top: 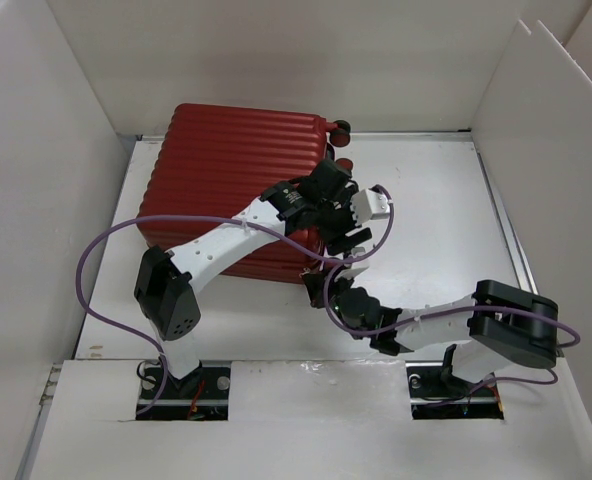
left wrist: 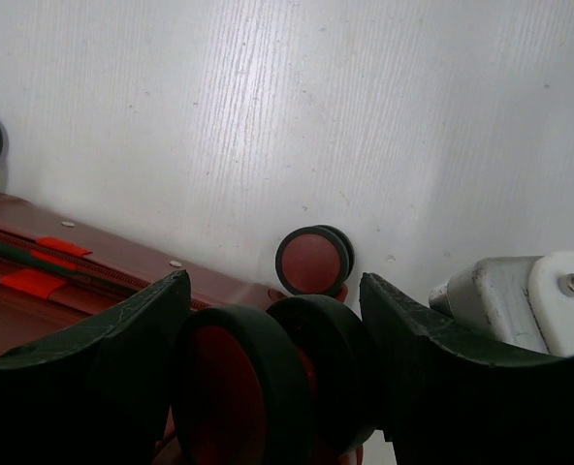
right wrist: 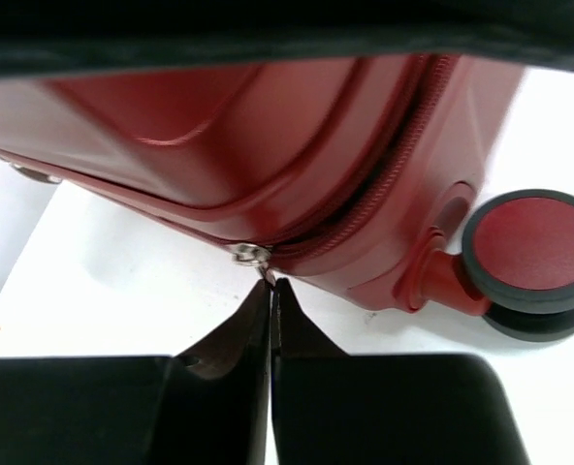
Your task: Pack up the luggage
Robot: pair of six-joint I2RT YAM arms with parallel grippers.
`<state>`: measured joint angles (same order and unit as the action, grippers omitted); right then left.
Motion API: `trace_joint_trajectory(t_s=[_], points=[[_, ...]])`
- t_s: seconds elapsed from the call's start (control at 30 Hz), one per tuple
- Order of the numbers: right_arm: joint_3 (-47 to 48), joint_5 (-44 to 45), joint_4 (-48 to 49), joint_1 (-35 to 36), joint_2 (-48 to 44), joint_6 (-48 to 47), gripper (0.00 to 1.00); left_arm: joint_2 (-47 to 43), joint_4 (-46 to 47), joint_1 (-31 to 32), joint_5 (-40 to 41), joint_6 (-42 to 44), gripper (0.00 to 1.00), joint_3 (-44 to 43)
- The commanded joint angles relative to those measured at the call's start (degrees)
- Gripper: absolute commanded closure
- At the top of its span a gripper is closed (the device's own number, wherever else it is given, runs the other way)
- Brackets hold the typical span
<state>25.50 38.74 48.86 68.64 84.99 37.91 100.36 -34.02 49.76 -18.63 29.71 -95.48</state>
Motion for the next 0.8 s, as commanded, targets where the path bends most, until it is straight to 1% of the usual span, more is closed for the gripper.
trace_joint_trajectory(t_s=[0.0,0.3,0.33,0.37,0.4,0.43,0.47,0.53,0.67,0.7,0.77], points=[[3.2,0.7,3.5,-0.2,0.2,-1.4,1.0,-3.5,10.4,-2.0,-0.4,-3.1,1.0,-2.2],[1.4,1.3,3.5,-0.2,-0.9,-1.4,1.0,-3.5,9.9,-2.0,0.1,-2.6,1.0,-1.6],[1.4,0.6,3.0,-0.2,-0.9,-1.4,0.87,-3.5,9.9,-2.0,0.1,-2.6,1.0,-1.6],[1.4,0.6,3.0,-0.2,-0.9,-1.4,0.83,-3.5,9.9,-2.0,0.1,-2.6,1.0,-1.6],[2.0,0.6,1.1,-0.2,-0.9,-0.7,0.74,-3.5,9.9,-2.0,0.1,-2.6,1.0,-1.6],[2.5,0.6,-0.3,-0.2,-0.9,0.1,0.74,-3.5,9.9,-2.0,0.1,-2.6,1.0,-1.6],[3.1,1.9,-1.6,-0.2,-0.4,0.7,0.69,-3.5,9.9,-2.0,0.1,-2.6,1.0,-1.6],[4.1,3.4,-4.9,-0.2,-0.4,1.5,0.69,-3.5,9.9,-2.0,0.1,-2.6,1.0,-1.6],[5.6,4.0,-5.4,-0.2,0.7,1.2,0.7,-3.5,9.9,-2.0,0.1,-2.0,1.0,-1.6],[6.2,4.0,-5.4,-0.2,0.7,1.2,0.74,-3.5,9.9,-2.0,0.6,-2.0,1.0,-1.6],[6.8,4.0,-5.4,-0.2,1.9,1.2,0.77,-3.5,9.9,-2.0,0.6,-2.0,1.0,-1.6]])
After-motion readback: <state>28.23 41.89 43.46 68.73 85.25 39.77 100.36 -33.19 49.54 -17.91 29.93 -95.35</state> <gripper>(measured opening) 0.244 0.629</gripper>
